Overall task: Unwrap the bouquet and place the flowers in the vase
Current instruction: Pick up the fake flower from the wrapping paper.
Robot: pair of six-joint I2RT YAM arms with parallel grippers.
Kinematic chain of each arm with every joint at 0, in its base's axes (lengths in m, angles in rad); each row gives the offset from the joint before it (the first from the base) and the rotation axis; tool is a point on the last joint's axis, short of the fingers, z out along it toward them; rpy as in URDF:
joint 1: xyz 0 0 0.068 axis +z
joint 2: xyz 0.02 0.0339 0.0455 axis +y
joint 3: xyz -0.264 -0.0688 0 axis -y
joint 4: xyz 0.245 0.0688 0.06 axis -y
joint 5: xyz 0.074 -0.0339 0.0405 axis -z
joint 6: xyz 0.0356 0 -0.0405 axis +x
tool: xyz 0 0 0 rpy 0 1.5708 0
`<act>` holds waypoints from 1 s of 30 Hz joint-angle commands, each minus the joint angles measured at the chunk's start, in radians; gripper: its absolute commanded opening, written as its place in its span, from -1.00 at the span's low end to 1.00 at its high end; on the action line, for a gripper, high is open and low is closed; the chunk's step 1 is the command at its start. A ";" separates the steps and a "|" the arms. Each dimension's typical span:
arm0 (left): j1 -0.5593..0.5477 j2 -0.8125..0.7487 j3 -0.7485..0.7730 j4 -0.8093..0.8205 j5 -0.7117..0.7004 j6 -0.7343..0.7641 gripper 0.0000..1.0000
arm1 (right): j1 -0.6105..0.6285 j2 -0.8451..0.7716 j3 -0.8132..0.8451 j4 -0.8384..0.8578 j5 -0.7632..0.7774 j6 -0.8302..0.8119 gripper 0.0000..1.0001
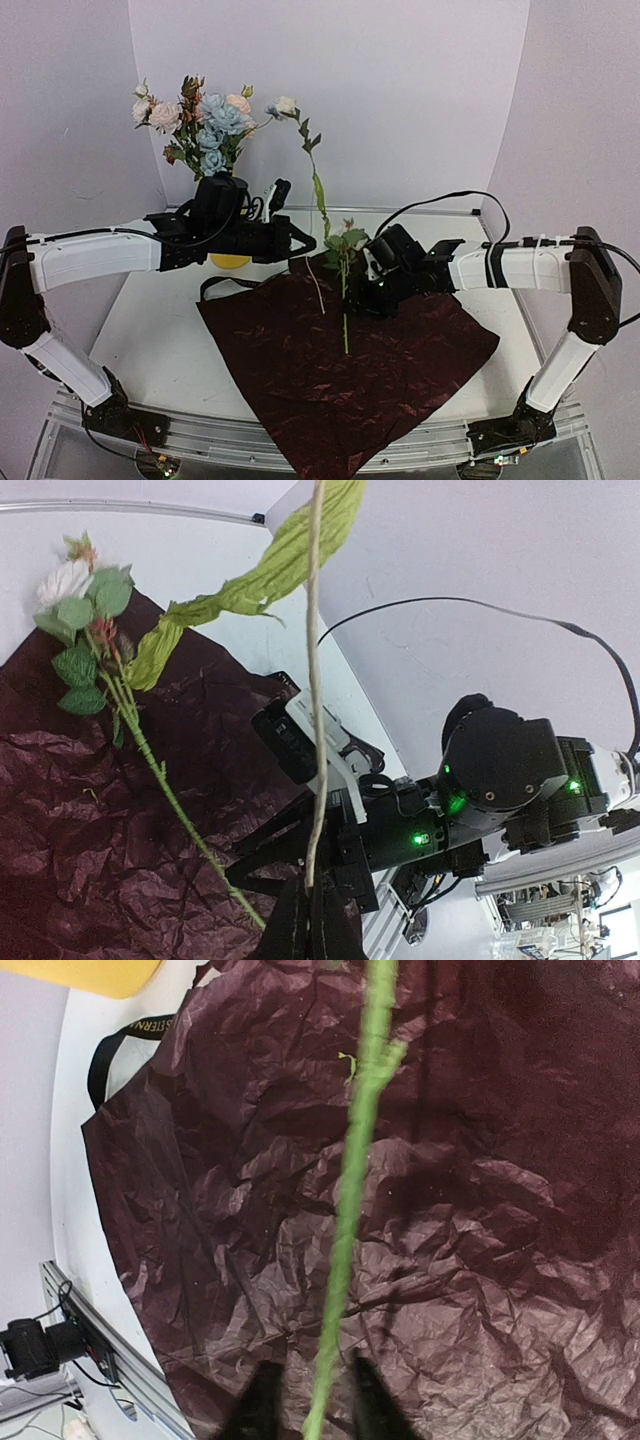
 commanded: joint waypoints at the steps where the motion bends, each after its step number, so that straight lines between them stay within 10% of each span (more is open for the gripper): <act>1: -0.003 -0.074 0.009 0.018 -0.038 0.090 -1.00 | 0.004 -0.001 0.012 -0.025 -0.027 -0.034 -0.10; 15: -0.005 -0.048 0.014 -0.024 0.092 0.150 -1.00 | 0.003 -0.362 -0.067 0.249 0.038 -0.165 0.13; 30: -0.059 0.054 0.129 -0.023 0.222 0.176 -1.00 | 0.004 -0.357 0.035 0.263 0.041 -0.155 -0.06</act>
